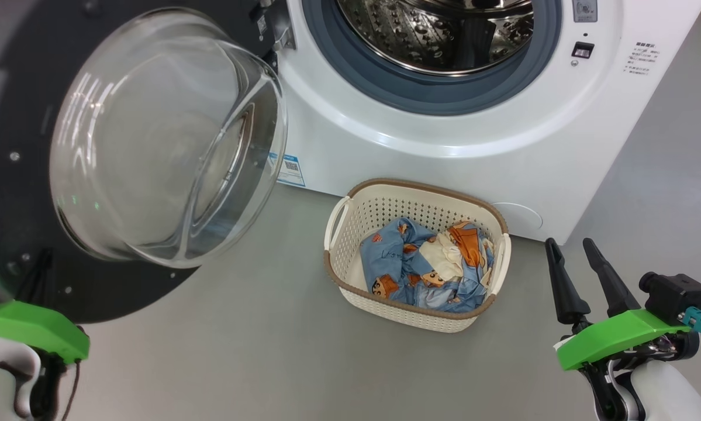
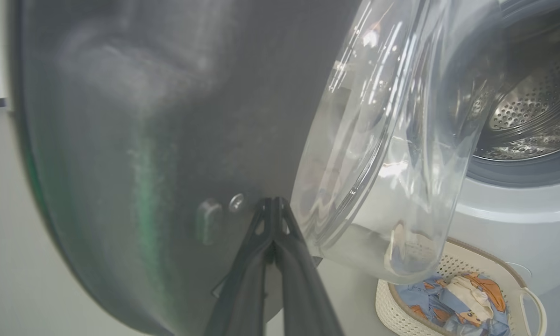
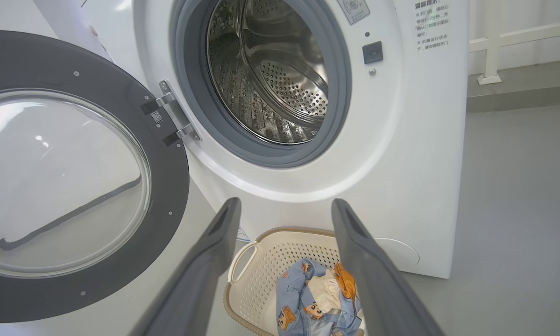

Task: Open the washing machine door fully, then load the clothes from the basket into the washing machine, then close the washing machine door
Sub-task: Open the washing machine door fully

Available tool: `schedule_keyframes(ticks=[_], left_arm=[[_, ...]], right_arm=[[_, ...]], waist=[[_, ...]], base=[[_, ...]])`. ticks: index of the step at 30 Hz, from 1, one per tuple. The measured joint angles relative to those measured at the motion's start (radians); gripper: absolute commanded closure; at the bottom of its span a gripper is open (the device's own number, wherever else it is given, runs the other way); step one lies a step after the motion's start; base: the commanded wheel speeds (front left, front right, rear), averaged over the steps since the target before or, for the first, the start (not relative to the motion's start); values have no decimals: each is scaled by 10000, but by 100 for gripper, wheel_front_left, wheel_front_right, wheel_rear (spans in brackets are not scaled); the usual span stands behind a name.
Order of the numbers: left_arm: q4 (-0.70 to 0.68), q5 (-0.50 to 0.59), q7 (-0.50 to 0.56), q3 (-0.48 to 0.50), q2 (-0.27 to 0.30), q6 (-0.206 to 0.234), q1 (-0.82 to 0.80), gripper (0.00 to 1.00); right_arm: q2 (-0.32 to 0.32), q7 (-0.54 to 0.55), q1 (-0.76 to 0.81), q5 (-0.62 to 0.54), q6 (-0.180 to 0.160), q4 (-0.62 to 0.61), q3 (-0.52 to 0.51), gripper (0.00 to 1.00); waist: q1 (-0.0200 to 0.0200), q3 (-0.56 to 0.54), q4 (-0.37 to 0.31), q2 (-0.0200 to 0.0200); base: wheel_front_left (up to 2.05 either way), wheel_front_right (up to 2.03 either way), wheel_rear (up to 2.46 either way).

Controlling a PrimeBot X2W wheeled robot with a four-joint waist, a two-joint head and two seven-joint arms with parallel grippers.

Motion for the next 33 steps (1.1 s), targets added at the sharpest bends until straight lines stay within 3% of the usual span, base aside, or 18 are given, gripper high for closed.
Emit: schedule_keyframes(ticks=[15, 33], left_arm=[[2989, 267, -750, -207, 410, -374, -1812, 100], [4163, 453, -1394, -541, 401, -709, -2302, 100]], right_arm=[[130, 0, -36, -71, 0, 52, 44, 0], [113, 0, -203, -40, 0, 105, 96, 0]], waist=[[0, 151, -84, 0], [-1, -60, -208, 0]], base=[[0, 0, 0], [0, 0, 0]])
